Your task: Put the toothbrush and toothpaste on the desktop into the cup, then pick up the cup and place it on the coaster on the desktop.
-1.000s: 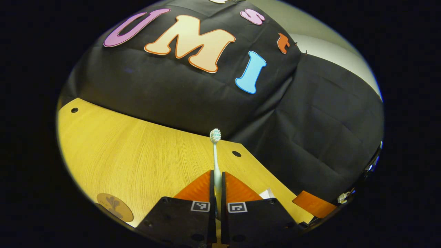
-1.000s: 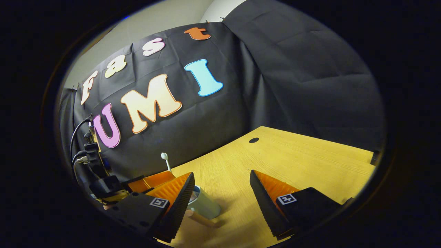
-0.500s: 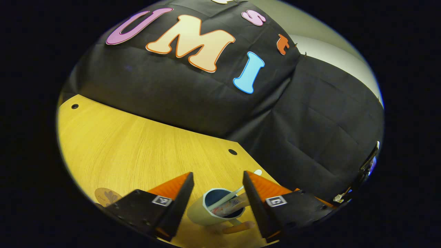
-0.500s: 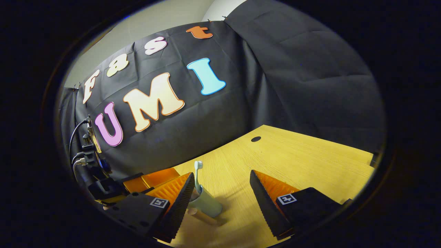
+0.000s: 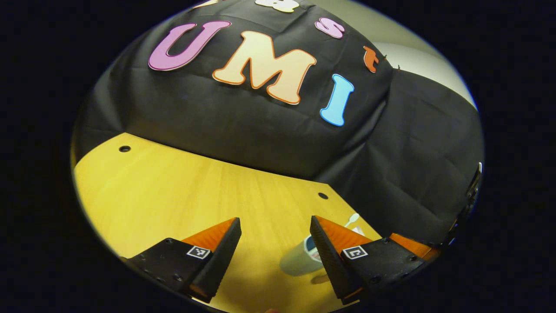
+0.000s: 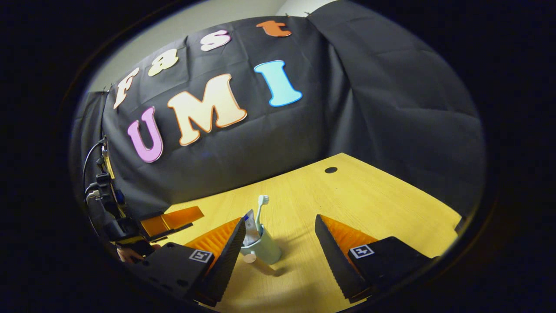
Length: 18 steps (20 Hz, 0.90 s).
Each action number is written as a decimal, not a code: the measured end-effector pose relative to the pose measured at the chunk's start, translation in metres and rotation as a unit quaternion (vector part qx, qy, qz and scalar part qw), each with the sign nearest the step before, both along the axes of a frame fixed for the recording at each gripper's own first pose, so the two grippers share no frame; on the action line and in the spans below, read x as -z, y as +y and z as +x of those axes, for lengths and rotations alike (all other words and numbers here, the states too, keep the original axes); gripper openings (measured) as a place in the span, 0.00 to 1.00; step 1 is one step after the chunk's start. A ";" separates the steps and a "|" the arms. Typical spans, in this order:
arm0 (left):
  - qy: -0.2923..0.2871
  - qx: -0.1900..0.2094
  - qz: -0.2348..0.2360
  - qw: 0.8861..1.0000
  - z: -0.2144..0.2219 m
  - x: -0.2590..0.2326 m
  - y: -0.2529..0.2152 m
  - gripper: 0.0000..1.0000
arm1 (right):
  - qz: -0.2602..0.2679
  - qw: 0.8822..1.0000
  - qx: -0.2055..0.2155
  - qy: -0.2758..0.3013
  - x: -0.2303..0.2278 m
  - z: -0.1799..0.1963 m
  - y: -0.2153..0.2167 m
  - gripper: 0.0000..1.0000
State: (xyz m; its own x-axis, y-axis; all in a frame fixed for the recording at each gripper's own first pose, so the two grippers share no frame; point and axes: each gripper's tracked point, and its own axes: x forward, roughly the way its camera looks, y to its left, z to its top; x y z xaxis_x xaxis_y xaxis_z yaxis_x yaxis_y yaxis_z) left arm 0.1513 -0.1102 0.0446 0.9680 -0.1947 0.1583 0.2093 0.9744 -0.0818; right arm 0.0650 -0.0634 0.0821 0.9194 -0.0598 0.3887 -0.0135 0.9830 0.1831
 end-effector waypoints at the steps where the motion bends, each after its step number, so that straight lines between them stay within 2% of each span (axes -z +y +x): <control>1: 0.000 -0.011 -0.001 1.000 -0.005 -0.001 0.012 0.94 | -0.011 1.000 -0.002 0.014 0.002 0.001 0.003 0.98; 4: 0.006 -0.051 -0.006 0.999 -0.020 -0.002 0.056 0.94 | -0.041 0.995 -0.037 0.081 0.008 0.008 0.024 0.98; 7: 0.026 -0.077 -0.014 0.997 -0.036 0.009 0.091 0.94 | -0.072 0.984 -0.041 0.156 0.020 0.022 0.030 0.98; 12: 0.065 -0.128 -0.015 0.990 -0.074 0.043 0.152 0.94 | -0.115 0.968 -0.047 0.217 0.030 0.039 0.046 0.98; 14: 0.071 -0.146 -0.026 0.986 -0.087 0.051 0.175 0.94 | -0.123 0.958 -0.058 0.250 0.041 0.045 0.052 0.98; 18: 0.088 -0.172 -0.056 0.980 -0.103 0.068 0.205 0.94 | -0.150 0.935 -0.046 0.318 0.063 0.056 0.049 0.98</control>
